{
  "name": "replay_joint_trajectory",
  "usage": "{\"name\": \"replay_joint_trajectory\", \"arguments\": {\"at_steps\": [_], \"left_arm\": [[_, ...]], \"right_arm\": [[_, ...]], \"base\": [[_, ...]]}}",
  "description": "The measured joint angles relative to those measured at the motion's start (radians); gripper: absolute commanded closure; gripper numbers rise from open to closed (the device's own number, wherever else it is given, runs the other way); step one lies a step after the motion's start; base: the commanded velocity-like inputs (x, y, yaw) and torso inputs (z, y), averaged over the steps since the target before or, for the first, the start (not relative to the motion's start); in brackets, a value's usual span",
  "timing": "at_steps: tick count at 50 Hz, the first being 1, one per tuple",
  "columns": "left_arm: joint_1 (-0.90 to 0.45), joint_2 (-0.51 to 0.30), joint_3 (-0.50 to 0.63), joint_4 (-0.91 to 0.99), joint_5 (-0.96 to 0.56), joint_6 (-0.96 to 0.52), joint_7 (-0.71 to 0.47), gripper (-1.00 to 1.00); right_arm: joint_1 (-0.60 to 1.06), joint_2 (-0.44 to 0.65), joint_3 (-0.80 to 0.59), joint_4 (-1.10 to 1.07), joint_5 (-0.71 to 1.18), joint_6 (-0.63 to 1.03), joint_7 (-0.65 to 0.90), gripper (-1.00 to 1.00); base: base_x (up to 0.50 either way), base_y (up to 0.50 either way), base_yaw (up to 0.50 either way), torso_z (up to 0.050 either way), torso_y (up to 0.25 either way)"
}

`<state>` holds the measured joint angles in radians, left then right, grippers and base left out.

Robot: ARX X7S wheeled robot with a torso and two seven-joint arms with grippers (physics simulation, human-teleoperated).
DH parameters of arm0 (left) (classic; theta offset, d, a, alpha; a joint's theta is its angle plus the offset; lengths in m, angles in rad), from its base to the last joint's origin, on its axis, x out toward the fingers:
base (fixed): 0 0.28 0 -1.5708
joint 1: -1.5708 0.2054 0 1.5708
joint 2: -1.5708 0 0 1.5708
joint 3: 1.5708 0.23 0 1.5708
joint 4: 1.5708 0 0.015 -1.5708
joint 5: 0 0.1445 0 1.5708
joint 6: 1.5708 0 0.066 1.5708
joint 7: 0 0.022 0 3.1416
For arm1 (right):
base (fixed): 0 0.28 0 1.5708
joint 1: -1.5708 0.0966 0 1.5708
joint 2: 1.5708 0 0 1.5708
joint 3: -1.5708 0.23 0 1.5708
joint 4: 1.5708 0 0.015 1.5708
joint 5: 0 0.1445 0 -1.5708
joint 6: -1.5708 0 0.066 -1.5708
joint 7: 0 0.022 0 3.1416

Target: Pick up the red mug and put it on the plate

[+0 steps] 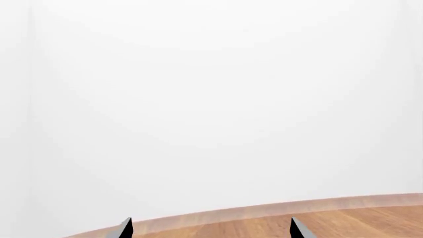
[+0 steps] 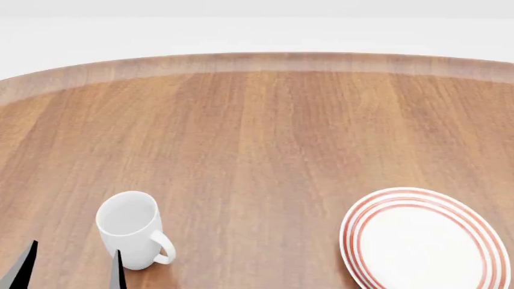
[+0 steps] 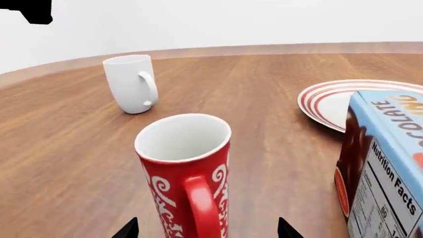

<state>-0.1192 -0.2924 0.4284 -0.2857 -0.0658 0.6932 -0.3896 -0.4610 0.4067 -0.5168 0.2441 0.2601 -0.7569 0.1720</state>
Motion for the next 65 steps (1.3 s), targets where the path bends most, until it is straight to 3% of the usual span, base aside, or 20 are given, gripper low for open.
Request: {"name": "replay_joint_trajectory", "arguments": {"at_steps": [17, 61, 62, 65], "left_arm": [[-0.001, -0.002, 0.004, -0.001, -0.001, 0.003, -0.003, -1.0], [-0.004, -0.007, 0.012, -0.002, -0.002, 0.005, -0.012, -1.0], [-0.004, -0.007, 0.012, -0.002, -0.002, 0.005, -0.013, -1.0], [-0.004, -0.007, 0.013, -0.002, -0.002, 0.005, -0.013, -1.0]], "right_arm": [[0.038, -0.027, -0.007, 0.097, 0.021, -0.032, -0.032, -1.0], [0.058, -0.037, -0.015, 0.105, 0.023, -0.017, -0.031, -1.0], [0.058, -0.037, -0.015, 0.104, 0.023, -0.017, -0.031, 1.0], [0.059, -0.038, -0.015, 0.108, 0.022, -0.019, -0.031, 1.0]], "base": [[0.0, 0.0, 0.0, 0.0, 0.0], [0.0, 0.0, 0.0, 0.0, 0.0], [0.0, 0.0, 0.0, 0.0, 0.0], [0.0, 0.0, 0.0, 0.0, 0.0]]}}
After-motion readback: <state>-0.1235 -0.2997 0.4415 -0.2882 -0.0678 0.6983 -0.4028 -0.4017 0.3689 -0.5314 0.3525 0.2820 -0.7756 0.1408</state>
